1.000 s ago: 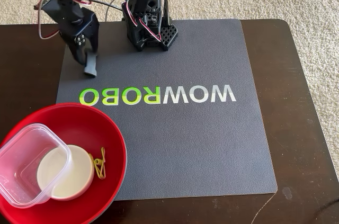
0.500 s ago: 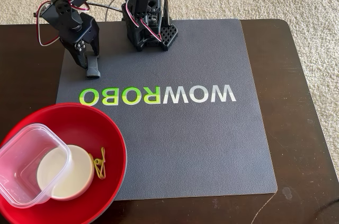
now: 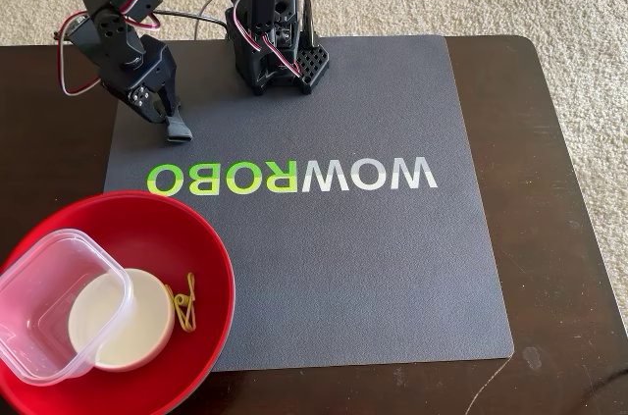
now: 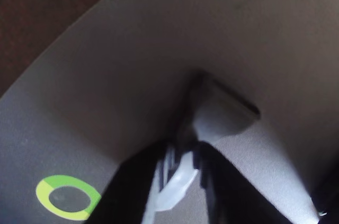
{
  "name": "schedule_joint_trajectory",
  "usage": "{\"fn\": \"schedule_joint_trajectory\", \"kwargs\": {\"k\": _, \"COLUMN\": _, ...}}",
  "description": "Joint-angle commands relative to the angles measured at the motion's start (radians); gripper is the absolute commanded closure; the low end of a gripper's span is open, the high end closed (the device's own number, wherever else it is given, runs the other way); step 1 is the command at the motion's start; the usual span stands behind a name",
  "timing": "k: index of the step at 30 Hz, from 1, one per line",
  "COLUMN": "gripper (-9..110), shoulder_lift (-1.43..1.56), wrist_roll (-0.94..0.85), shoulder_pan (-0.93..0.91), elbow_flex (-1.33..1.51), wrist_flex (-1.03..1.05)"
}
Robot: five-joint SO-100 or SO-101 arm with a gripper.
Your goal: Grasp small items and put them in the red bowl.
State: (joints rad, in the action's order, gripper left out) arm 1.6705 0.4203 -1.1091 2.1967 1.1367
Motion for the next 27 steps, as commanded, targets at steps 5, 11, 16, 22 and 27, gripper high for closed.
{"fn": "schedule_joint_trajectory", "kwargs": {"k": 5, "gripper": 101, "shoulder_lift": 0.334, "wrist_roll": 0.08, "shoulder_pan": 0.126, "elbow_flex": 0.087, "wrist_flex": 0.11}}
{"fn": "schedule_joint_trajectory", "kwargs": {"k": 11, "gripper": 101, "shoulder_lift": 0.696, "wrist_roll": 0.114, "shoulder_pan": 0.367, "elbow_flex": 0.198, "wrist_flex": 0.12}}
{"fn": "schedule_joint_trajectory", "kwargs": {"k": 16, "gripper": 101, "shoulder_lift": 0.723, "wrist_roll": 0.071, "shoulder_pan": 0.572, "elbow_flex": 0.143, "wrist_flex": 0.058}}
{"fn": "schedule_joint_trajectory", "kwargs": {"k": 22, "gripper": 101, "shoulder_lift": 0.75, "wrist_roll": 0.025, "shoulder_pan": 0.888, "elbow_flex": 0.028, "wrist_flex": 0.044}}
{"fn": "schedule_joint_trajectory", "kwargs": {"k": 27, "gripper": 101, "shoulder_lift": 0.744, "wrist_roll": 0.046, "shoulder_pan": 1.023, "elbow_flex": -0.077, "wrist_flex": -0.014}}
